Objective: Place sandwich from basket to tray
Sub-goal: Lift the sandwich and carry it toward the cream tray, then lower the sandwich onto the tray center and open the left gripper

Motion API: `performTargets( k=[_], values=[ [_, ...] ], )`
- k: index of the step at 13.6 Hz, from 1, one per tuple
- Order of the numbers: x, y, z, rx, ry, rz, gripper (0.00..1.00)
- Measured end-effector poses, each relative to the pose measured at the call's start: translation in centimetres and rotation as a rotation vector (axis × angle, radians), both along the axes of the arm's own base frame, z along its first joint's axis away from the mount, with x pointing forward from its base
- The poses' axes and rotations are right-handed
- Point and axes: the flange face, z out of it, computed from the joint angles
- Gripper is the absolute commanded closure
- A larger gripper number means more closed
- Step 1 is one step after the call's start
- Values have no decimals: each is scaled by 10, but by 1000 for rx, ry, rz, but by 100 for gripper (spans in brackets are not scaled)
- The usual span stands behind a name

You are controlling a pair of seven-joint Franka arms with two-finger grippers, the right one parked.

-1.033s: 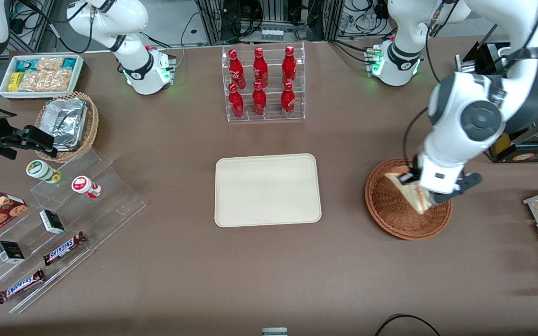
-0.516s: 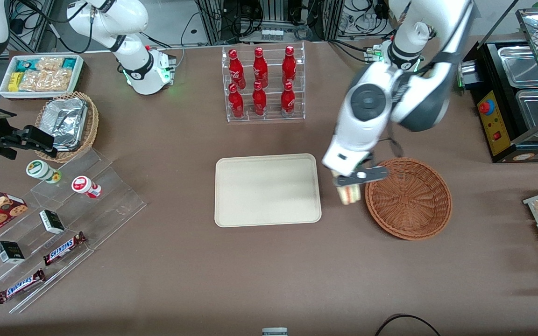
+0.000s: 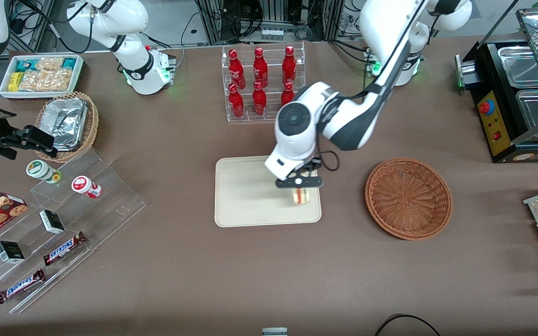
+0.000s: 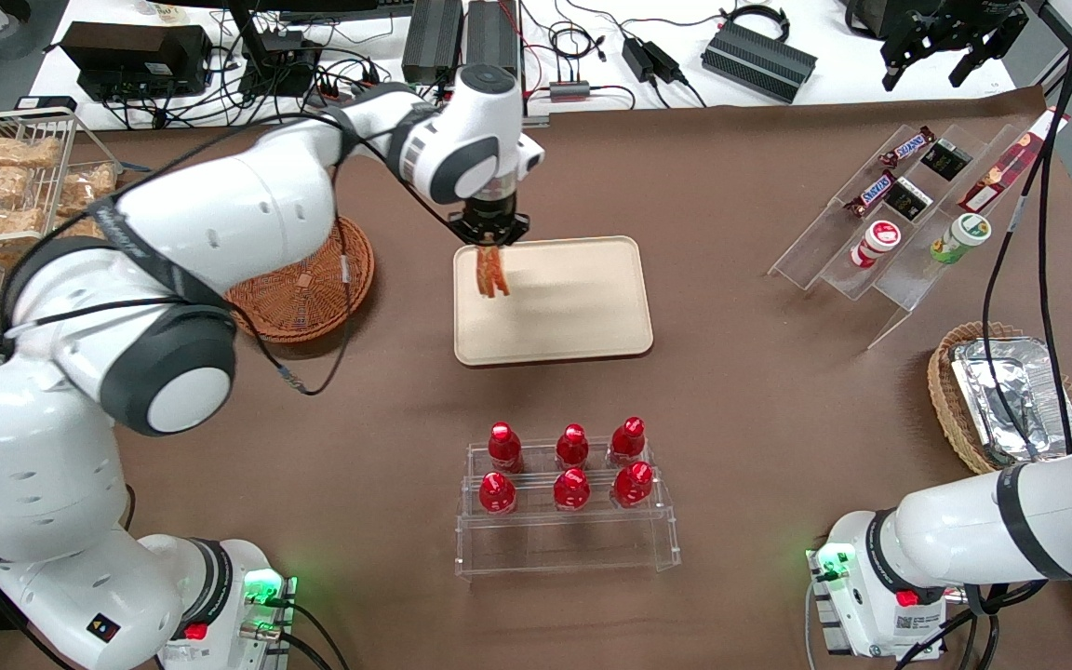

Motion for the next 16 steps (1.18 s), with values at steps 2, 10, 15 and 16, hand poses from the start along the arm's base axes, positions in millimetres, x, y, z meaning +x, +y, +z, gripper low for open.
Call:
performTargets(
  k=[2,10,15,16],
  values=[
    [-5,-26,-21,-25,-18,-21,87],
    [-40,-78,-98,-47,-21,-95,88],
    [-40,-79,-110,-48,-26,-94,56],
    [-40,-80,-111,-49,-27,-93,18]
  ],
)
